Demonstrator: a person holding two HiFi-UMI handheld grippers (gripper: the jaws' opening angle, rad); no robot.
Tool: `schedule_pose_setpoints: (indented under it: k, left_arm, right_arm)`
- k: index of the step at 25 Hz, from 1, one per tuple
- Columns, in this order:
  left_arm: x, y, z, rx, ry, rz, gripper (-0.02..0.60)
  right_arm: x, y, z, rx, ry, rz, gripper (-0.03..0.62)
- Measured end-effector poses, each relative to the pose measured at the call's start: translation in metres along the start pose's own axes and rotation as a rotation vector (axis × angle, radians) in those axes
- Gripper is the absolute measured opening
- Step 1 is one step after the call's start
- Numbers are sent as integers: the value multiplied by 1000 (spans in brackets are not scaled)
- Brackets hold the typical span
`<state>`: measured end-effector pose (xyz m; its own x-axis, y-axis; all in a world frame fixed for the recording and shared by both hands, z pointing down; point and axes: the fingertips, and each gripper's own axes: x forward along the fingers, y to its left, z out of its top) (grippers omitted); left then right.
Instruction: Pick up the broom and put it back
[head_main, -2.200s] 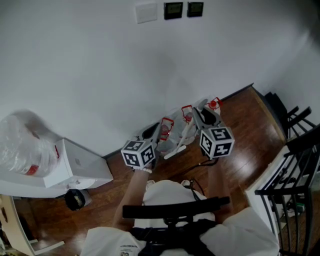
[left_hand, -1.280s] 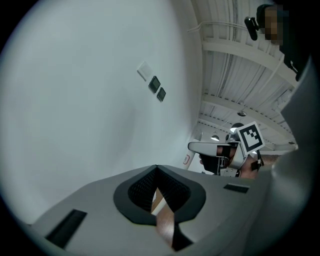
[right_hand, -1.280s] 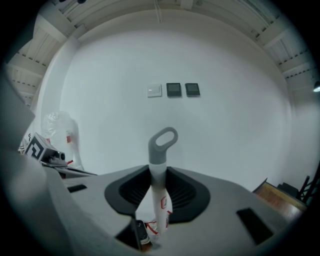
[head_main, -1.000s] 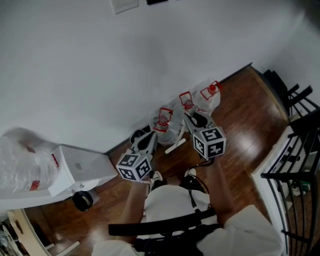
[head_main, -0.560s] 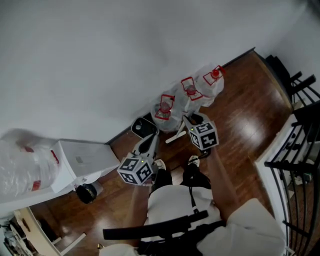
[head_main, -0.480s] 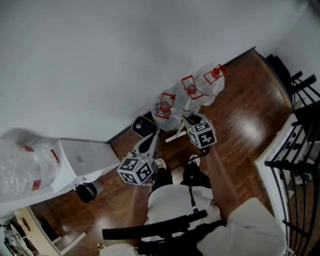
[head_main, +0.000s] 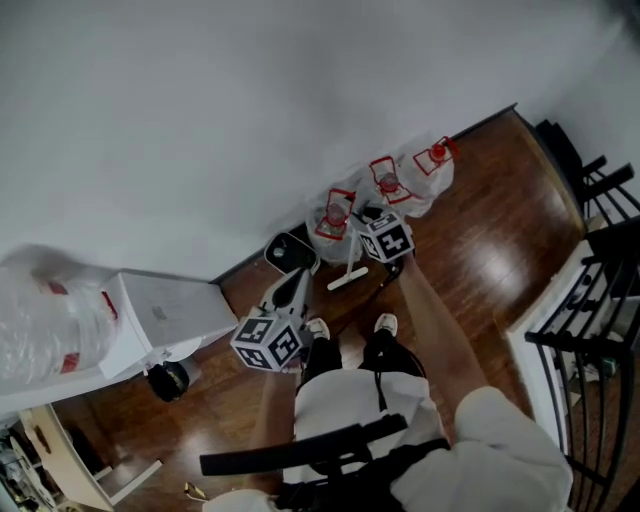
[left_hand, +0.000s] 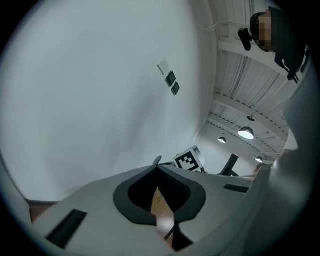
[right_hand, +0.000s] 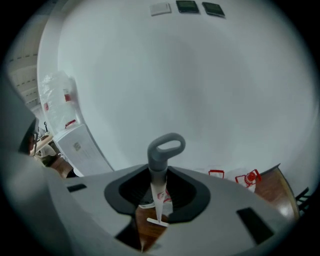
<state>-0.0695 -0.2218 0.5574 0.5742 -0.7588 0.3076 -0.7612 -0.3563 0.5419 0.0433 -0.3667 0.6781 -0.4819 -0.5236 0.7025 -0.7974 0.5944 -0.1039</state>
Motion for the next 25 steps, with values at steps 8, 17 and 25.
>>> schedule_pose_setpoints:
  k: [8,17,25]
  left_arm:
    - [-14,29,8,-32,-27,50,-14]
    - [-16,52,14,-56,-30,69,-14]
    - [-7,59,19,-61,-22,50,-14]
  right_arm:
    - [53,-16,40,-64,20,-27,135]
    - [79,-38,55,-62,48,-84,143]
    - [81,-44,56,-77,49,-110,204]
